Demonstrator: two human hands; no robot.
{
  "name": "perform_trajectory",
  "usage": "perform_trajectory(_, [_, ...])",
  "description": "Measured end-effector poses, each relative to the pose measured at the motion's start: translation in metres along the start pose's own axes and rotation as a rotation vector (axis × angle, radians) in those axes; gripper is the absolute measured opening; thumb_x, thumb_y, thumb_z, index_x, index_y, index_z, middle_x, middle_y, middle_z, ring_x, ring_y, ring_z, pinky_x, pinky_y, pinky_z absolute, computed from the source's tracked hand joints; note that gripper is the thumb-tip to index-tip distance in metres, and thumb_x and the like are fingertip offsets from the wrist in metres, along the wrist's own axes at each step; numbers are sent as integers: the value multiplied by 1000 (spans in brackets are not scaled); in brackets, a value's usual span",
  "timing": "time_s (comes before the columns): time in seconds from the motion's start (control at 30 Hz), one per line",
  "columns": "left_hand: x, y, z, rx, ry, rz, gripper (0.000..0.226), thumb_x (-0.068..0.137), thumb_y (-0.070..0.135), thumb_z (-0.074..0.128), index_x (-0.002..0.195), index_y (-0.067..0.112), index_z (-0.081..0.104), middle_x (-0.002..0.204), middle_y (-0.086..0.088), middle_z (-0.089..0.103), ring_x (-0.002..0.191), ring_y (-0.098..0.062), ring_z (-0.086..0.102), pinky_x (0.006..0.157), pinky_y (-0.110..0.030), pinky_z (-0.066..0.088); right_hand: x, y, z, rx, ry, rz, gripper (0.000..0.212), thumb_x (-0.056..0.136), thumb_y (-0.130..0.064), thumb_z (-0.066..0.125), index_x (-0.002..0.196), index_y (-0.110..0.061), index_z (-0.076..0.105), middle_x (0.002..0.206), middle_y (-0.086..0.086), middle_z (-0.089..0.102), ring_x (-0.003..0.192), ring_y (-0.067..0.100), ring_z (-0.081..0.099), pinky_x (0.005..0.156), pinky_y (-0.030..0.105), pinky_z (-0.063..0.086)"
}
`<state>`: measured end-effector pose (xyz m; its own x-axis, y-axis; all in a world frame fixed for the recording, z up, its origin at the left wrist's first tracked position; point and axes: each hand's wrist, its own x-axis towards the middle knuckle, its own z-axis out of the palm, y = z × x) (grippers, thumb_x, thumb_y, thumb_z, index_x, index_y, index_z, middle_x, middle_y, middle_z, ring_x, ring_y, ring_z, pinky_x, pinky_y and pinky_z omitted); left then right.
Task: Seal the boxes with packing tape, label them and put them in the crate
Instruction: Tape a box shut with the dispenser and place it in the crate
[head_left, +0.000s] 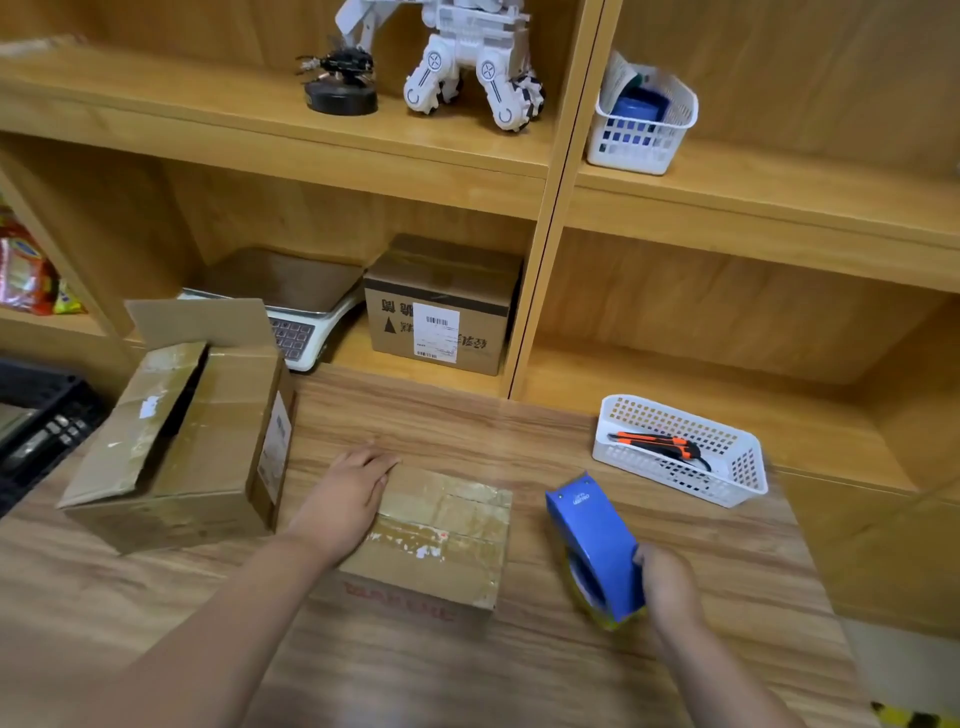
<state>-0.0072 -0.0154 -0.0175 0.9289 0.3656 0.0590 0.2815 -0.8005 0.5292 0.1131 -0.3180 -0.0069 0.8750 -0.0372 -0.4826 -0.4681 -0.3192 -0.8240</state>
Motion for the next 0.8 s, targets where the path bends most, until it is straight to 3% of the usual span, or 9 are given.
perform_trajectory(0.07, [-1, 1, 0, 35, 24, 9, 38, 98, 9, 38, 134, 12, 50, 138, -8, 48, 137, -23, 30, 109, -21, 16, -9, -21, 1, 128, -26, 9, 35, 89, -2, 37, 57, -14, 33, 49, 2, 37, 45, 17, 32, 50, 31, 20])
perform_trajectory(0.13, [-2, 2, 1, 46, 40, 15, 38, 98, 9, 38, 134, 12, 50, 138, -8, 48, 137, -22, 30, 110, -21, 16, -14, -36, 5, 263, -94, 24, 34, 93, -14, 40, 59, -15, 36, 47, 0, 41, 39, 12, 40, 49, 28, 28])
perform_trajectory(0.2, [-2, 3, 1, 40, 44, 16, 38, 99, 9, 37, 134, 13, 50, 138, -6, 47, 137, -21, 29, 110, -20, 15, -18, -46, 12, 370, -196, 52, 31, 95, -25, 45, 65, -15, 47, 54, 2, 54, 44, 15, 52, 51, 27, 40])
perform_trajectory(0.33, [-1, 0, 2, 27, 32, 2, 38, 99, 12, 36, 134, 16, 50, 142, -7, 44, 140, -20, 25, 112, -22, 15, -25, -61, 32, 361, -335, 38, 22, 93, -23, 54, 76, -11, 60, 65, 10, 63, 50, 22, 59, 47, 26, 48])
perform_trajectory(0.53, [0, -3, 2, -5, 49, 20, 35, 99, 11, 40, 131, 13, 53, 138, -8, 48, 139, -21, 28, 110, -19, 14, -28, -67, 61, 274, -400, 7, 26, 88, -20, 58, 64, -14, 52, 66, 12, 52, 56, 24, 48, 56, 29, 37])
perform_trajectory(0.8, [2, -11, 5, 41, 59, 58, 35, 96, 5, 45, 129, 11, 56, 132, -6, 54, 137, -23, 33, 111, -23, 18, -31, -63, 65, 147, -350, -151, 30, 92, -9, 47, 62, -11, 43, 57, 7, 41, 50, 17, 35, 48, 26, 27])
